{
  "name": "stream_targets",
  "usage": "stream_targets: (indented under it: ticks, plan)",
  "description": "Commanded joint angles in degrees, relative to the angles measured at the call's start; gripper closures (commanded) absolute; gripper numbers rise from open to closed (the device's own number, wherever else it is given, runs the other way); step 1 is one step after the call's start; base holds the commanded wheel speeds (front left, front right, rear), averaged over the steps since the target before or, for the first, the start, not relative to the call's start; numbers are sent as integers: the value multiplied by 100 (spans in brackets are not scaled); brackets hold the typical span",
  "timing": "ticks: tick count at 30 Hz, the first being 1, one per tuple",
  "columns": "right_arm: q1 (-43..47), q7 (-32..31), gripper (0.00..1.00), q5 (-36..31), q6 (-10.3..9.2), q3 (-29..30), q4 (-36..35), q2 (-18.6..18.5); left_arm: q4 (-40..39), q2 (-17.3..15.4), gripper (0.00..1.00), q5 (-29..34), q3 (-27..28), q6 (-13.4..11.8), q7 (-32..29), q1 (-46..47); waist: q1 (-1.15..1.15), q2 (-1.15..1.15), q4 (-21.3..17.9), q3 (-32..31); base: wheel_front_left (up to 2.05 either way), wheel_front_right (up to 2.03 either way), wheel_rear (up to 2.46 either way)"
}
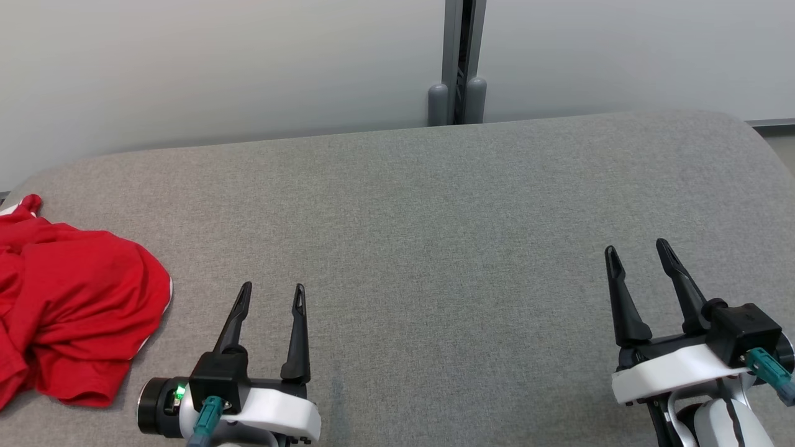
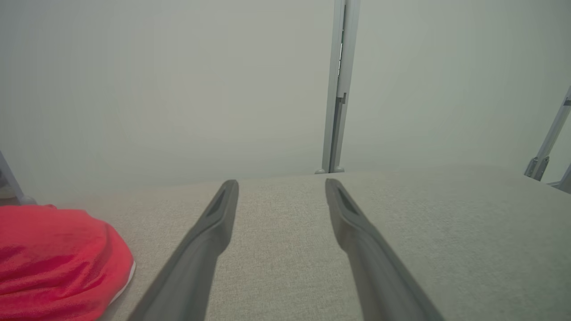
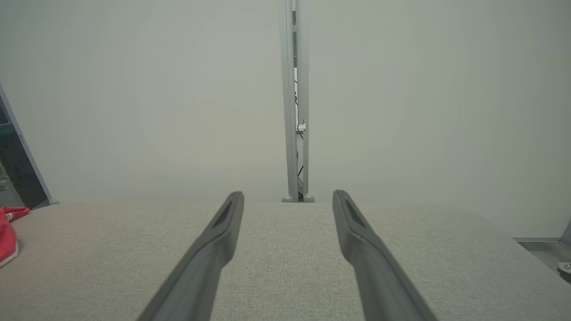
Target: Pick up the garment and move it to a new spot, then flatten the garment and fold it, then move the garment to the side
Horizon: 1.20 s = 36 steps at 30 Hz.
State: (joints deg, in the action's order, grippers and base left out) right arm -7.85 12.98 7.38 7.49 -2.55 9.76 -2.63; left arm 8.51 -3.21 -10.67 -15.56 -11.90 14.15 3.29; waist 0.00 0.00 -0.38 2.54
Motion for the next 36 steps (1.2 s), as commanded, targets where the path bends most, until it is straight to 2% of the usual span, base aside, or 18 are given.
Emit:
stream_targets:
  ticks: [1,14,36]
  plan:
    - [-71,73,0,48,0,-16,-26,-37,8,-15,0,147,35,32,32,-27,0,0,-6,6,0,0,0]
    - [-57,249,0,-279,0,-128,-3,-47,106,24,0,430,103,139,111,-97,0,0,-39,9,0,0,0]
    - [-44,228,0,-95,0,-36,71,-45,137,25,0,222,34,98,109,-47,0,0,8,17,0,0,0]
